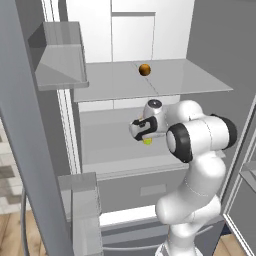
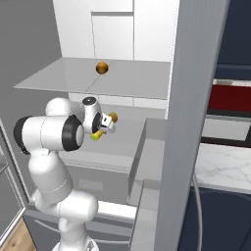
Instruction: Place the corn in the correct fridge rack based on whether it is a fruit or vegetable. Finally, close the fridge door.
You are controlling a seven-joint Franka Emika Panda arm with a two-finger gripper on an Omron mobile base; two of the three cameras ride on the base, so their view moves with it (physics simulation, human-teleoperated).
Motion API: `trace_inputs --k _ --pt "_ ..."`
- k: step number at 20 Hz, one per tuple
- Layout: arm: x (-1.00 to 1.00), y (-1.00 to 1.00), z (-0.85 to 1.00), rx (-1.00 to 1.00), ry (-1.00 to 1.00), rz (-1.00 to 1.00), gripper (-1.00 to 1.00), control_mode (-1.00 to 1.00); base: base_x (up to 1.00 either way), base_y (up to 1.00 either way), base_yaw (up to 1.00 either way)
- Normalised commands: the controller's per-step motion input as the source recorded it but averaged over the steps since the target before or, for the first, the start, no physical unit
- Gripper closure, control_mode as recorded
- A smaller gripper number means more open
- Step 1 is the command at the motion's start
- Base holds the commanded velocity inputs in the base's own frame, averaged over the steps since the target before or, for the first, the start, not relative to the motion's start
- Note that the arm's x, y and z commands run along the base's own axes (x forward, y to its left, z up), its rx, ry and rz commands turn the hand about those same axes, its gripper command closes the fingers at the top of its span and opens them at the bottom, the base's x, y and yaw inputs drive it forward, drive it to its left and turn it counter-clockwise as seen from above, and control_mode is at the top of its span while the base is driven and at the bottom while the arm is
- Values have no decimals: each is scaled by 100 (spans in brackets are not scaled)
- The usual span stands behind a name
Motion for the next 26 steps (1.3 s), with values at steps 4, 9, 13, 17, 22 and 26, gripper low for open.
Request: trace_inputs --k 4,9,13,17,22,26 --pt "-10 0 -20 0 -8 0 -100 -100 0 0 0" --pt "-61 0 9 0 -7 0 -100 -100 0 0 0" --pt "-87 0 26 1 -6 0 -100 -100 0 0 0" --pt "-100 3 39 1 -7 -1 -100 -100 0 0 0" --pt "-100 1 38 3 -3 0 -100 -100 0 0 0" --pt "-97 0 66 3 -2 -4 -100 -100 0 0 0"
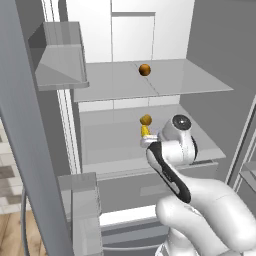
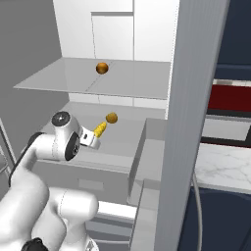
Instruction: Place the corn in the correct fridge rack based on whether it is a fruit or vegetable. Finally, close the fridge door.
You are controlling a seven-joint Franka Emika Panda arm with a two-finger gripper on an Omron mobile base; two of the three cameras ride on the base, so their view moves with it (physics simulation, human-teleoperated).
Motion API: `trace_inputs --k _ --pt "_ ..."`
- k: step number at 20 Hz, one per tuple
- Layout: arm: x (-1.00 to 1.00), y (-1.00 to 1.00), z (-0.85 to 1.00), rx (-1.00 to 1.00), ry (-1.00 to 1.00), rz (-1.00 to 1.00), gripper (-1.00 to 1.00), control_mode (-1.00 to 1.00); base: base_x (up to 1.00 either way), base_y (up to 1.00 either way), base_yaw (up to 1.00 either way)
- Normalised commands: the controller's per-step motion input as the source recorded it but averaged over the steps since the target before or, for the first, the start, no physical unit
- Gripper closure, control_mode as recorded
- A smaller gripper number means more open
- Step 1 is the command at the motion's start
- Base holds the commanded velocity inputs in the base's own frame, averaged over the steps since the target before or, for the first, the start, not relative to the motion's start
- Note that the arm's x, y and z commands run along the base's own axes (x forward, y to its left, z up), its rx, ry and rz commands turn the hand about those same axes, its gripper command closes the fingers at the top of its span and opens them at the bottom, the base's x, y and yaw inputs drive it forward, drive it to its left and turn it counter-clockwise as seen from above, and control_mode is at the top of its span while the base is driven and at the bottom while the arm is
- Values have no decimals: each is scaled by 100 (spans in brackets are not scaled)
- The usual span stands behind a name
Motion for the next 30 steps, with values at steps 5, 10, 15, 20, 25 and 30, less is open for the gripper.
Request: trace_inputs --k 5,10,15,20,25,30 --pt "-96 -1 44 1 0 -7 -100 -100 0 0 0" --pt "-87 -4 40 0 0 -9 -100 -100 0 0 0" --pt "-61 -10 17 0 5 -6 -100 -100 0 0 0" --pt "-43 -6 1 1 2 -2 -100 100 -38 0 -2" --pt "0 0 0 0 0 0 -100 100 -94 0 -4" --pt "0 0 0 0 0 0 -100 100 -57 0 0"
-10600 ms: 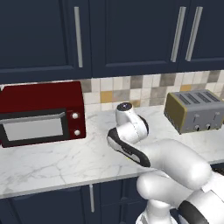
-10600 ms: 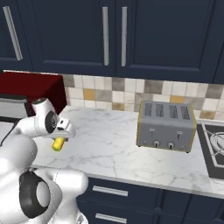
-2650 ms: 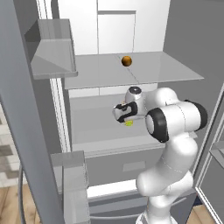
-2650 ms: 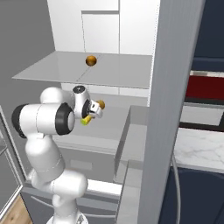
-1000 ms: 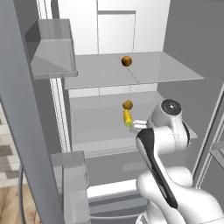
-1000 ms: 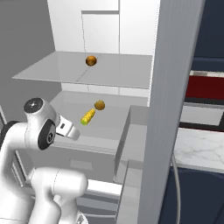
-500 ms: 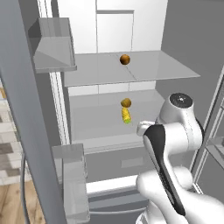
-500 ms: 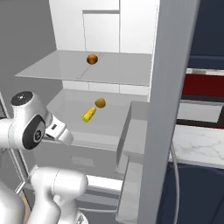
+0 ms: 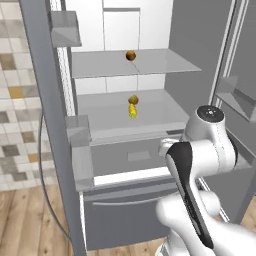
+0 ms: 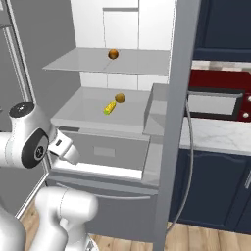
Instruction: Place the corn in the correct fridge rack based on whether it is a fruit or vegetable. Finally, close the fridge door.
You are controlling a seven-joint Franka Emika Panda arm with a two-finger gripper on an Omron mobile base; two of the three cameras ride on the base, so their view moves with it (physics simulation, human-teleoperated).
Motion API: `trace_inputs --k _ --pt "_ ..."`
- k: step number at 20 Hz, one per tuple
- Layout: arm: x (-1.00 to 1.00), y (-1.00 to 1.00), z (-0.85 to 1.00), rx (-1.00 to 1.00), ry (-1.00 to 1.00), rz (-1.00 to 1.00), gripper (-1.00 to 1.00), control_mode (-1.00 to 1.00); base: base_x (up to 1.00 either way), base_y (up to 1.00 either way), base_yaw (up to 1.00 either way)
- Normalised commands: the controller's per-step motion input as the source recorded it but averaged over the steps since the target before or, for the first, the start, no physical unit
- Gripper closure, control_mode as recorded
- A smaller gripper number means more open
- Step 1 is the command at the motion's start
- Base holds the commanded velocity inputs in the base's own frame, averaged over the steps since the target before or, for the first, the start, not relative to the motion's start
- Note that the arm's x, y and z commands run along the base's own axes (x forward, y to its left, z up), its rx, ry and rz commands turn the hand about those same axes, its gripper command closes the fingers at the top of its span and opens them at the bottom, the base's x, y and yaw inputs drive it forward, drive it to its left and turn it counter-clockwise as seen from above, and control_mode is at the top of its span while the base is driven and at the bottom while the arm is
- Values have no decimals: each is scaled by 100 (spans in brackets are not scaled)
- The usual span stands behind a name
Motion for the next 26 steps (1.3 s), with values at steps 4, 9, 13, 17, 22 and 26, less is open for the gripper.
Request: trace_inputs --k 4,9,13,17,22,26 --pt "0 0 0 0 0 0 -100 100 -51 0 0" --pt "0 0 0 0 0 0 -100 100 -48 0 0" --pt "0 0 0 0 0 0 -100 100 -31 16 0" --pt "0 0 0 0 0 0 -100 100 -25 8 0" --pt "0 0 0 0 0 0 -100 100 -3 0 0" --pt "-5 1 0 0 -3 1 -100 -100 0 0 0"
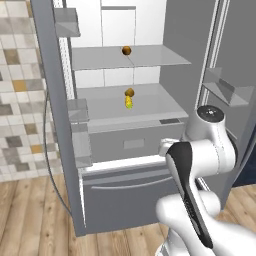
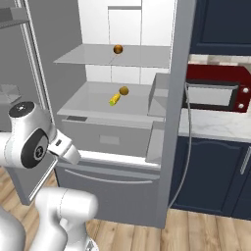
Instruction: Place the corn in the correct fridge rack based on whether it is a fruit or vegetable. Finally, close the fridge door.
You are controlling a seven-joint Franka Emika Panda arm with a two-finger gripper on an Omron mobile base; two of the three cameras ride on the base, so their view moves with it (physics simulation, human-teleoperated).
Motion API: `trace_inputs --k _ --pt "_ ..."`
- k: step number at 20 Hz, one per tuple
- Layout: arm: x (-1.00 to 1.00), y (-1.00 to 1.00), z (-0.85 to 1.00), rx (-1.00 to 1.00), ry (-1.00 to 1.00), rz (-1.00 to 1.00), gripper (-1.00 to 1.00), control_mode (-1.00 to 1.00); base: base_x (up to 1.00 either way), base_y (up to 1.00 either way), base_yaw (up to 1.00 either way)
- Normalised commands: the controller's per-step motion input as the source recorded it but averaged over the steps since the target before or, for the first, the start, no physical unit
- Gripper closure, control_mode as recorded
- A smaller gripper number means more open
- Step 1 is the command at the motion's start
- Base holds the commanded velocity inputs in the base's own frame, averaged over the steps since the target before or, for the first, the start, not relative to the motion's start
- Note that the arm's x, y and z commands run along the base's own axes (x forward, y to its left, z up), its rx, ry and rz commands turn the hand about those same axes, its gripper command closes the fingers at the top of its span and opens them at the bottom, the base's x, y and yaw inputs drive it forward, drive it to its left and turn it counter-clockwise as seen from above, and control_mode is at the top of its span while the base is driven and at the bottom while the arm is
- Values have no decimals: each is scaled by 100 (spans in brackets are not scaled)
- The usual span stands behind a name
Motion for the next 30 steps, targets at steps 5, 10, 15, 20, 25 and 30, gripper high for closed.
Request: trace_inputs --k 5,10,15,20,25,30 --pt "-56 38 32 -6 -33 25 -100 -100 0 0 0" --pt "-32 90 55 -18 -29 40 -100 -100 0 0 0" --pt "-29 100 16 -27 -20 36 -100 -100 0 0 0" --pt "-51 99 20 -26 -25 29 -100 -100 0 0 0" --pt "-6 100 1 -29 -12 23 -100 -100 0 0 0" --pt "32 100 0 -28 -7 14 -100 -100 0 0 0"
